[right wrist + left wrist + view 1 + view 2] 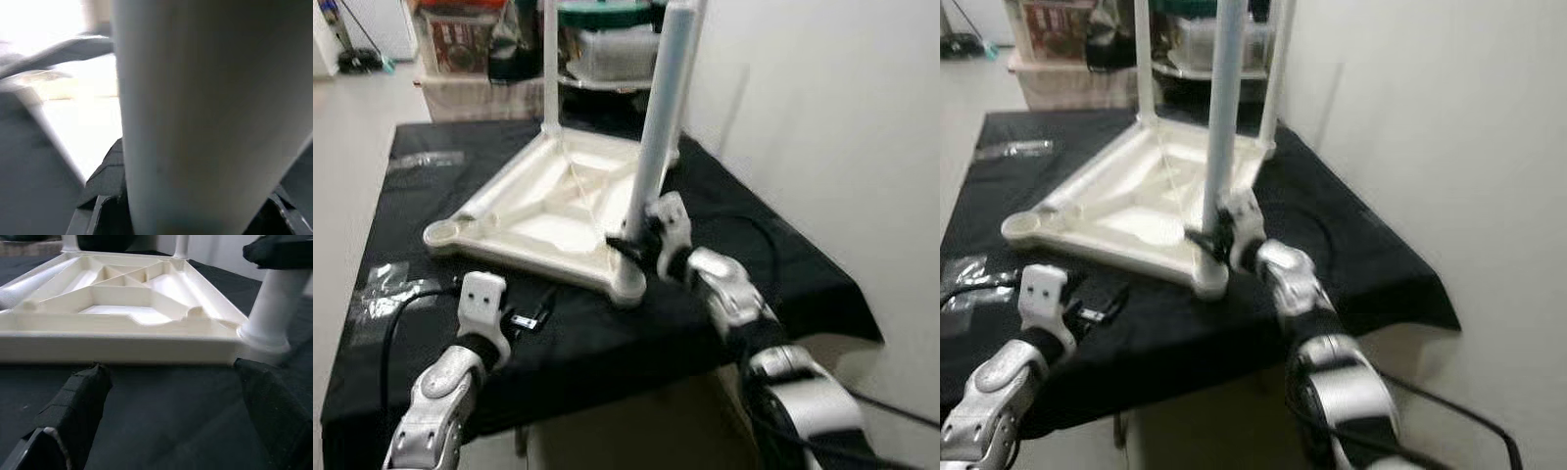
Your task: Building children table
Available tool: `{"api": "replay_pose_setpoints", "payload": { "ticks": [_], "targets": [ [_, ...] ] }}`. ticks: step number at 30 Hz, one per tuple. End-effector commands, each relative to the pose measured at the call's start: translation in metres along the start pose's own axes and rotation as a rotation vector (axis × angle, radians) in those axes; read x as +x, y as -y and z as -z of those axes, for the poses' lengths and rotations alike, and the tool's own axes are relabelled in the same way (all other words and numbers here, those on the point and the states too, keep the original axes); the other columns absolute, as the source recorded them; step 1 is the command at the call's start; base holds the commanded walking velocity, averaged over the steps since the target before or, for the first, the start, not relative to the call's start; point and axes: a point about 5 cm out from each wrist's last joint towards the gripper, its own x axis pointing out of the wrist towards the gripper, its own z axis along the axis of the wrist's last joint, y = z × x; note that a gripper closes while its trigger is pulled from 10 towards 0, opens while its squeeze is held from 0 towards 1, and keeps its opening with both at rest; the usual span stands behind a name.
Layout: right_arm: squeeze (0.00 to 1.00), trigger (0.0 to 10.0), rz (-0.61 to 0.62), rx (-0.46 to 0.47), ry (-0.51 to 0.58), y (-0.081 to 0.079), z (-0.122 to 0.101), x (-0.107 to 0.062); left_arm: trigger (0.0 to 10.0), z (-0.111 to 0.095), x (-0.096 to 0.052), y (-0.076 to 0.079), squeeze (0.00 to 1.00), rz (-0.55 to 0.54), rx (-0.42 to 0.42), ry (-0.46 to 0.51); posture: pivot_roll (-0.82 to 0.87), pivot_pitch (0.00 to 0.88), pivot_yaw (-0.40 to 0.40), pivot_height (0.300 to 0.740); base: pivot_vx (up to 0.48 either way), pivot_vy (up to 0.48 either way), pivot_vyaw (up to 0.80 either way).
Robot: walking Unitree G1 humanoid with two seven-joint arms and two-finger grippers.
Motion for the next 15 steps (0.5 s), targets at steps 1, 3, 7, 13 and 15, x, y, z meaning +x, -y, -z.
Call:
{"api": "replay_pose_setpoints", "payload": {
  "ticks": [1,3,7,13,15],
  "targets": [
    [0.0,0.0,0.159,-0.008,-0.094,0.02,0.017,-0.007,10.0,0.003,-0.002,-0.001,0.0,-0.004,0.001,-0.009,0.09,0.0,-0.114,0.74,0.0,0.0,0.0],
    [0.0,0.0,0.51,0.081,-0.076,0.047,0.023,-0.022,10.0,0.002,-0.002,-0.001,0.0,-0.003,0.001,-0.01,0.08,0.0,-0.104,0.74,0.0,0.0,0.0],
    [0.0,0.0,0.754,0.081,-0.031,0.058,0.033,-0.049,10.0,0.002,-0.002,-0.002,0.0,-0.001,0.001,-0.011,0.06,0.0,-0.095,0.74,0.0,0.0,0.0],
    [0.0,0.0,0.664,0.052,0.024,0.031,0.035,-0.068,10.0,0.004,-0.002,0.0,0.0,0.011,-0.003,-0.017,0.04,0.0,-0.08,0.74,0.0,0.0,0.0],
    [0.0,10.0,0.56,0.036,0.108,0.019,0.024,-0.063,10.0,0.004,-0.001,0.0,0.0,0.014,-0.004,-0.018,0.03,0.0,-0.078,0.74,0.0,0.0,0.0]
  ]
}}
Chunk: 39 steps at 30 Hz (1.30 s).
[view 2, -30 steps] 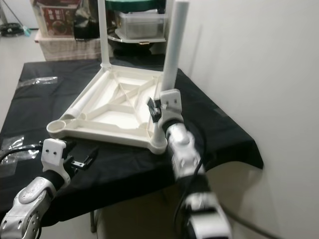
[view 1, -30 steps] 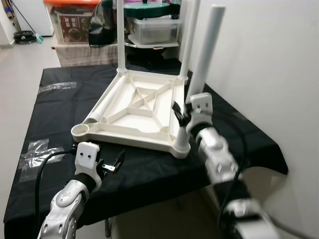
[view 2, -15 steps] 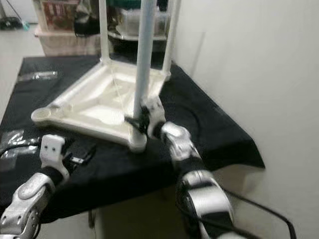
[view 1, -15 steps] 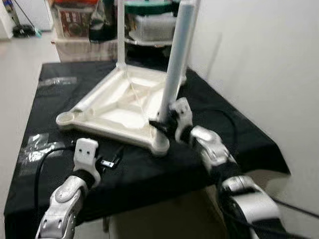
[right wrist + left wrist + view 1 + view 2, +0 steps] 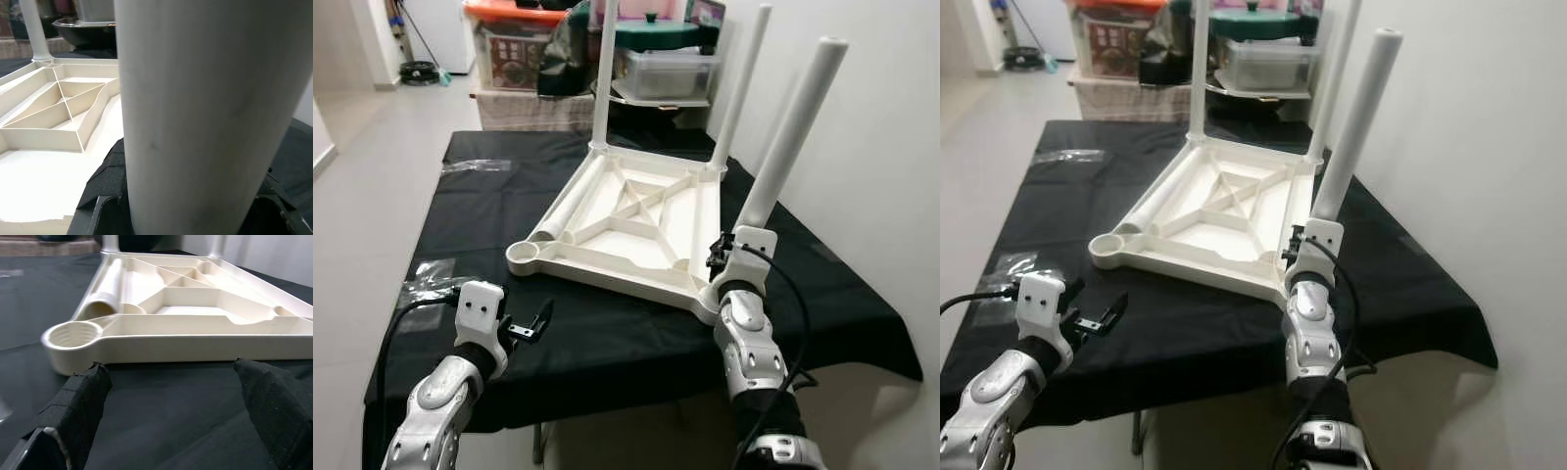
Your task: Building children table
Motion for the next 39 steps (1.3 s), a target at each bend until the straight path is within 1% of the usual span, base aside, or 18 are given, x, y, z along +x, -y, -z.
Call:
{"api": "replay_pose_setpoints", "payload": {
  "ticks": [1,2,5,6,12,15,17,19,21,22,23,24,26,32,34,35,37,39],
  "targets": [
    [0.0,10.0,-0.129,0.002,0.07,-0.011,-0.006,-0.002,10.0,0.002,0.002,0.002,0.0,0.011,-0.007,-0.01,0.03,0.0,-0.077,0.74,0.0,0.0,0.0],
    [1.0,10.0,-0.165,0.013,0.102,-0.009,-0.014,0.01,10.0,0.001,0.004,0.002,0.0,0.013,-0.006,-0.007,0.04,0.0,-0.081,0.74,0.0,0.0,0.0],
    [1.0,10.0,-0.133,0.023,0.107,0.001,-0.027,0.032,10.0,-0.001,0.005,0.002,0.0,0.012,-0.005,0.001,0.05,0.0,-0.086,0.74,0.0,0.0,0.0],
    [0.0,10.0,-0.135,0.015,0.102,0.008,-0.038,0.045,10.0,-0.001,0.004,0.0,0.0,0.004,-0.003,0.004,0.06,0.0,-0.096,0.74,0.0,0.0,0.0],
    [0.0,10.0,-0.405,0.1,0.1,0.01,-0.063,0.056,10.0,0.002,-0.001,-0.001,0.0,-0.007,-0.008,-0.002,0.06,0.0,-0.106,0.74,0.0,0.0,0.0],
    [0.0,10.0,-0.685,0.054,0.065,-0.001,-0.058,0.047,10.0,0.003,-0.001,0.001,0.0,-0.006,-0.007,-0.005,0.07,0.0,-0.112,0.74,0.0,0.0,0.0],
    [0.0,10.0,-0.685,0.054,0.065,-0.001,-0.058,0.047,10.0,0.003,-0.001,0.001,0.0,-0.006,-0.007,-0.005,0.07,0.0,-0.112,0.74,0.0,0.0,0.0],
    [0.0,10.0,-1.016,0.018,0.0,-0.017,-0.042,0.027,10.0,0.001,0.001,0.0,0.0,-0.011,-0.007,0.002,0.07,0.0,-0.116,0.74,0.0,0.0,0.0],
    [0.0,10.0,-1.051,0.015,-0.007,-0.019,-0.04,0.024,10.0,0.0,0.002,0.0,0.0,-0.013,-0.007,0.003,0.07,0.0,-0.116,0.74,0.0,0.0,0.0],
    [0.0,2.4,-1.12,0.003,-0.011,-0.024,-0.035,0.02,10.0,0.0,0.001,-0.001,0.0,-0.012,-0.006,0.004,0.08,0.0,-0.115,0.74,0.0,0.0,0.0],
    [0.0,2.4,-1.163,-0.005,-0.013,-0.027,-0.031,0.017,10.0,0.0,0.001,-0.001,0.0,-0.012,-0.005,0.004,0.08,0.0,-0.115,0.74,0.0,0.0,0.0],
    [0.0,0.0,-1.185,0.011,-0.003,-0.03,-0.028,0.015,10.0,0.0,0.001,-0.001,0.0,-0.011,-0.003,0.003,0.08,0.0,-0.112,0.74,0.0,0.0,0.0],
    [0.0,0.0,-1.188,0.022,0.005,-0.031,-0.026,0.015,10.0,0.0,0.0,-0.001,0.0,-0.01,-0.003,0.002,0.08,0.0,-0.11,0.74,0.0,0.0,0.0],
    [0.0,0.0,-0.945,0.02,0.011,-0.026,-0.018,0.026,10.0,0.001,-0.001,-0.001,0.0,-0.006,-0.002,-0.003,0.07,0.0,-0.105,0.74,0.0,0.0,0.0],
    [0.0,0.0,-0.576,0.003,-0.003,-0.012,-0.01,0.035,10.0,0.001,0.0,0.0,0.0,-0.003,-0.003,-0.003,0.06,0.0,-0.097,0.74,0.0,0.0,0.0],
    [0.0,0.0,-0.576,0.003,-0.003,-0.012,-0.01,0.035,10.0,0.001,0.0,0.0,0.0,-0.003,-0.003,-0.003,0.06,0.0,-0.097,0.74,0.0,0.0,0.0],
    [0.0,0.0,0.044,-0.08,-0.027,0.033,0.005,0.032,10.0,0.002,-0.001,0.001,0.0,0.001,-0.003,-0.006,0.06,0.0,-0.096,0.74,0.0,0.0,0.0],
    [0.0,0.0,0.044,-0.08,-0.027,0.033,0.005,0.032,10.0,0.002,-0.001,0.001,0.0,0.001,-0.003,-0.006,0.06,0.0,-0.096,0.74,0.0,0.0,0.0]
  ]
}}
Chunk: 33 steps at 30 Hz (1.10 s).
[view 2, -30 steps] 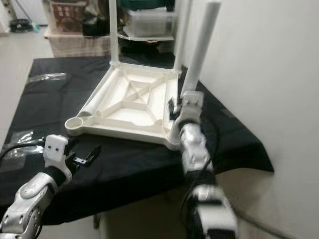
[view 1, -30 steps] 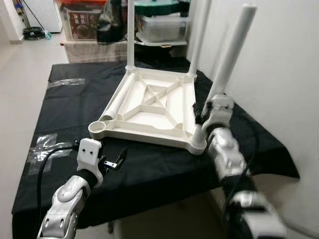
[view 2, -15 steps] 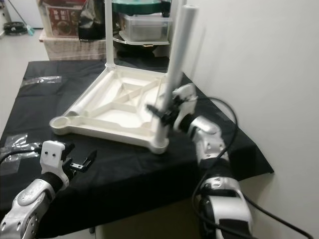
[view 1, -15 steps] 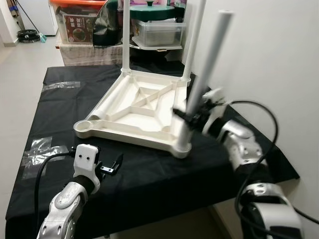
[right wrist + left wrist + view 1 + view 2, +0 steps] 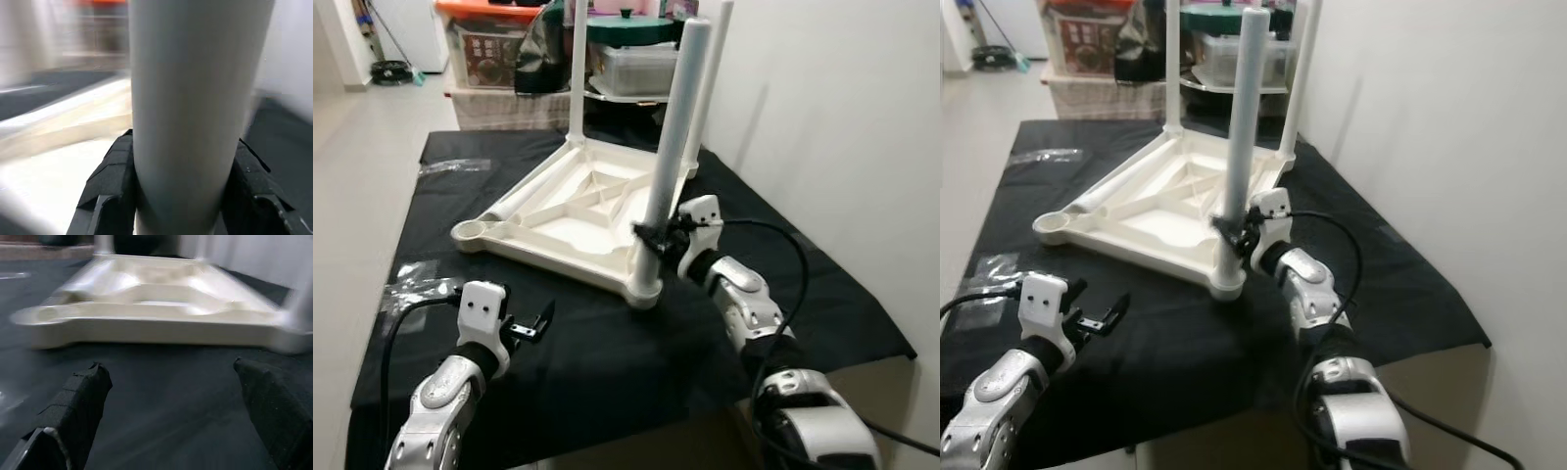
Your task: Building children table
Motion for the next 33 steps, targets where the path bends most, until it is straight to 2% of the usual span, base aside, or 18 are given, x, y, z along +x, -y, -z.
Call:
{"api": "replay_pose_setpoints", "payload": {
  "ticks": [1,2,3,7,10,12,14,15,16,18,20,21,22,28,30,31,32,33],
  "targets": [
    [0.0,0.0,0.323,-0.109,-0.052,0.041,0.018,-0.018,10.0,0.0,-0.001,0.0,0.0,0.004,0.001,-0.002,0.06,0.0,-0.094,0.74,0.0,0.0,0.0],
    [0.0,0.0,0.378,-0.116,-0.042,0.041,0.021,-0.029,10.0,0.0,-0.001,0.0,0.0,0.004,0.001,-0.003,0.05,0.0,-0.09,0.74,0.0,0.0,0.0],
    [0.0,0.0,0.377,-0.112,-0.037,0.039,0.022,-0.035,10.0,0.001,-0.001,0.0,0.0,0.004,0.001,-0.004,0.05,0.0,-0.09,0.74,0.0,0.0,0.0],
    [0.0,0.0,0.392,-0.108,-0.04,0.039,0.024,-0.038,10.0,0.001,0.0,0.0,0.0,0.006,0.0,-0.004,0.05,0.0,-0.089,0.74,0.0,0.0,0.0],
    [0.0,0.0,0.44,-0.107,-0.055,0.047,0.027,-0.033,10.0,0.0,0.002,0.001,0.0,0.008,-0.001,-0.002,0.05,0.0,-0.092,0.74,0.0,0.0,0.0],
    [0.0,0.0,0.479,-0.115,-0.054,0.057,0.021,-0.021,10.0,0.0,0.003,0.001,0.0,0.005,0.0,0.0,0.05,0.0,-0.098,0.74,0.0,0.0,0.0],
    [0.0,0.0,0.472,-0.11,-0.062,0.059,0.017,-0.015,10.0,0.0,0.003,0.0,0.0,0.003,0.0,0.001,0.05,0.0,-0.1,0.74,0.0,0.0,0.0],
    [0.0,7.0,0.487,-0.11,-0.071,0.058,0.015,-0.013,10.0,0.0,0.003,0.0,0.0,0.001,0.0,0.002,0.05,0.0,-0.1,0.74,0.0,0.0,0.0],
    [0.0,10.0,0.466,-0.106,-0.084,0.054,0.012,-0.01,10.0,0.001,0.002,0.0,0.0,0.0,-0.001,0.002,0.06,0.0,-0.105,0.74,0.0,0.0,0.0],
    [0.0,10.0,0.439,-0.084,-0.075,0.049,0.009,-0.008,10.0,0.001,0.002,0.0,0.0,-0.002,-0.001,0.002,0.06,0.0,-0.105,0.74,0.0,0.0,0.0],
    [0.0,10.0,0.361,-0.043,-0.027,0.041,0.0,-0.004,10.0,0.001,0.001,0.001,0.0,-0.002,-0.001,0.002,0.06,0.0,-0.106,0.74,0.0,0.0,0.0],
    [0.27,10.0,0.343,-0.033,-0.008,0.04,-0.004,-0.004,10.0,0.001,0.001,0.001,0.0,-0.003,-0.002,0.002,0.06,0.0,-0.106,0.74,0.0,0.0,0.0],
    [1.0,10.0,0.332,-0.032,0.01,0.041,-0.008,-0.004,10.0,0.001,0.001,0.001,0.0,-0.003,-0.002,0.002,0.06,0.0,-0.112,0.74,0.0,0.0,0.0],
    [1.0,10.0,0.33,-0.035,0.026,0.045,-0.014,-0.002,10.0,0.001,0.0,0.001,0.0,-0.005,-0.002,0.002,0.06,0.0,-0.113,0.74,0.0,0.0,0.0],
    [1.0,10.0,0.289,-0.027,0.036,0.047,-0.02,0.004,10.0,0.001,0.0,0.0,0.0,-0.008,-0.003,0.003,0.06,0.0,-0.11,0.74,0.0,0.0,0.0],
    [0.35,10.0,0.219,0.009,0.043,0.045,-0.024,0.008,10.0,0.001,0.0,0.001,0.0,-0.007,-0.003,0.003,0.06,0.0,-0.109,0.74,0.0,0.0,0.0],
    [0.35,10.0,0.219,0.009,0.043,0.045,-0.024,0.008,10.0,0.001,0.0,0.001,0.0,-0.007,-0.003,0.003,0.06,0.0,-0.109,0.74,0.0,0.0,0.0],
    [0.0,10.0,0.035,0.032,0.071,0.035,-0.032,0.013,10.0,0.001,0.0,0.001,0.0,-0.005,-0.004,0.002,0.06,0.0,-0.106,0.74,0.0,0.0,0.0]
  ]
}}
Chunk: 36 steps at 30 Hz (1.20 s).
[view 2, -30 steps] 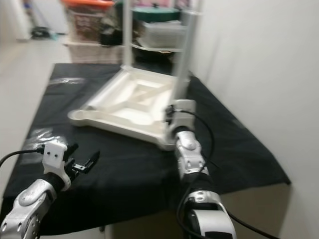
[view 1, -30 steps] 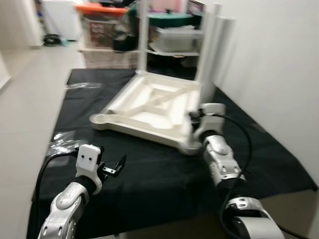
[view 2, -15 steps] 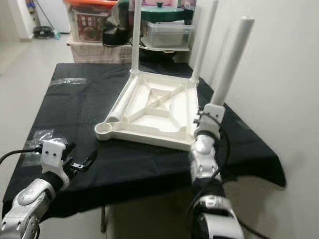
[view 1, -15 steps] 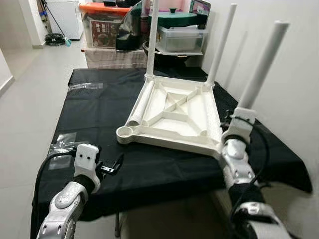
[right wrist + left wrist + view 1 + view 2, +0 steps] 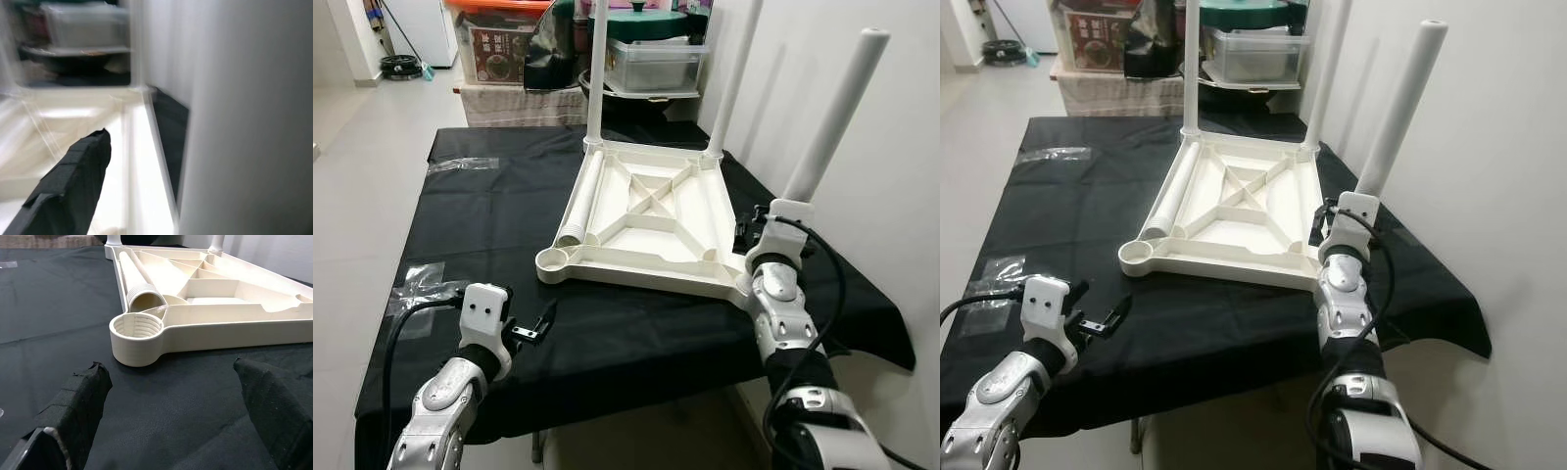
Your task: Building children table
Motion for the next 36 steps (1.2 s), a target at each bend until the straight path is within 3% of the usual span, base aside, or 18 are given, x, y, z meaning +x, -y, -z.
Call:
{"api": "replay_pose_setpoints", "payload": {
  "ticks": [1,2,3,4,12,20,21,22,23,24,25,26,27,28,30,31,33,36],
  "targets": [
    [0.0,10.0,-0.132,0.02,0.023,-0.01,-0.005,0.002,10.0,0.001,-0.001,0.002,0.0,0.006,0.0,0.002,0.06,0.0,-0.106,0.74,0.0,0.0,0.0],
    [0.0,10.0,-0.368,0.031,0.04,-0.022,-0.009,0.002,10.0,0.001,0.0,0.003,0.0,0.008,-0.001,0.002,0.05,0.0,-0.102,0.74,0.0,0.0,0.0],
    [0.0,10.0,-0.368,0.031,0.04,-0.022,-0.009,0.002,10.0,0.001,0.0,0.003,0.0,0.008,-0.001,0.002,0.05,0.0,-0.102,0.74,0.0,0.0,0.0],
    [0.0,10.0,-0.678,0.023,0.02,-0.034,-0.007,-0.003,10.0,0.001,0.002,0.005,0.0,0.022,0.008,0.0,0.06,0.0,-0.107,0.74,0.0,0.0,0.0],
    [0.0,10.0,-1.008,-0.029,-0.109,-0.056,0.012,-0.014,10.0,-0.002,0.001,0.001,0.0,0.008,0.008,0.012,0.09,0.0,-0.127,0.74,0.0,0.0,0.0],
    [0.0,10.0,-1.029,0.003,-0.113,-0.072,0.015,-0.017,10.0,-0.001,-0.003,0.0,0.0,-0.005,0.008,0.008,0.11,0.0,-0.136,0.74,0.0,0.0,0.0],
    [0.0,4.3,-1.01,0.006,-0.119,-0.075,0.016,-0.016,10.0,-0.001,-0.003,-0.001,0.0,-0.007,0.009,0.008,0.11,0.0,-0.136,0.74,0.0,0.0,0.0],
    [0.0,0.2,-0.996,0.006,-0.123,-0.077,0.018,-0.016,10.0,-0.002,-0.003,-0.001,0.0,-0.007,0.009,0.009,0.11,0.0,-0.136,0.74,0.0,0.0,0.0],
    [0.0,0.2,-0.996,0.006,-0.123,-0.077,0.018,-0.016,10.0,-0.002,-0.003,-0.001,0.0,-0.007,0.009,0.009,0.11,0.0,-0.136,0.74,0.0,0.0,0.0],
    [0.0,0.0,-0.936,-0.011,-0.128,-0.076,0.019,-0.014,10.0,-0.002,-0.003,-0.001,0.0,-0.007,0.011,0.009,0.11,0.0,-0.134,0.74,0.0,0.0,0.0],
    [0.0,0.0,-0.774,-0.07,-0.155,-0.069,0.024,-0.008,10.0,-0.002,-0.004,-0.001,0.0,-0.007,0.012,0.009,0.11,0.0,-0.13,0.74,0.0,0.0,0.0],
    [0.0,0.0,-0.774,-0.07,-0.155,-0.069,0.024,-0.008,10.0,-0.002,-0.004,-0.001,0.0,-0.007,0.012,0.009,0.11,0.0,-0.13,0.74,0.0,0.0,0.0],
    [0.0,0.0,-0.559,-0.11,-0.201,-0.056,0.03,-0.002,10.0,-0.002,-0.004,-0.002,0.0,-0.007,0.013,0.008,0.1,0.0,-0.126,0.74,0.0,0.0,0.0],
    [0.0,0.0,-0.559,-0.11,-0.201,-0.056,0.03,-0.002,10.0,-0.002,-0.004,-0.002,0.0,-0.007,0.013,0.008,0.1,0.0,-0.126,0.74,0.0,0.0,0.0],
    [0.0,0.0,-0.044,-0.144,-0.25,-0.009,0.043,0.002,10.0,-0.002,-0.004,0.0,0.0,-0.004,0.011,0.006,0.1,0.0,-0.126,0.74,0.0,0.0,0.0],
    [0.0,0.0,-0.044,-0.144,-0.25,-0.009,0.043,0.002,10.0,-0.002,-0.004,0.0,0.0,-0.004,0.011,0.006,0.1,0.0,-0.126,0.74,0.0,0.0,0.0],
    [0.0,0.0,0.243,-0.118,-0.28,0.023,0.057,-0.008,10.0,-0.002,-0.004,0.001,0.0,-0.004,0.006,0.008,0.1,0.0,-0.127,0.74,0.0,0.0,0.0],
    [0.0,0.0,0.326,-0.093,-0.279,0.026,0.068,-0.018,10.0,-0.001,-0.004,0.0,0.0,-0.006,0.004,0.005,0.09,0.0,-0.118,0.74,0.0,0.0,0.0]
  ]
}}
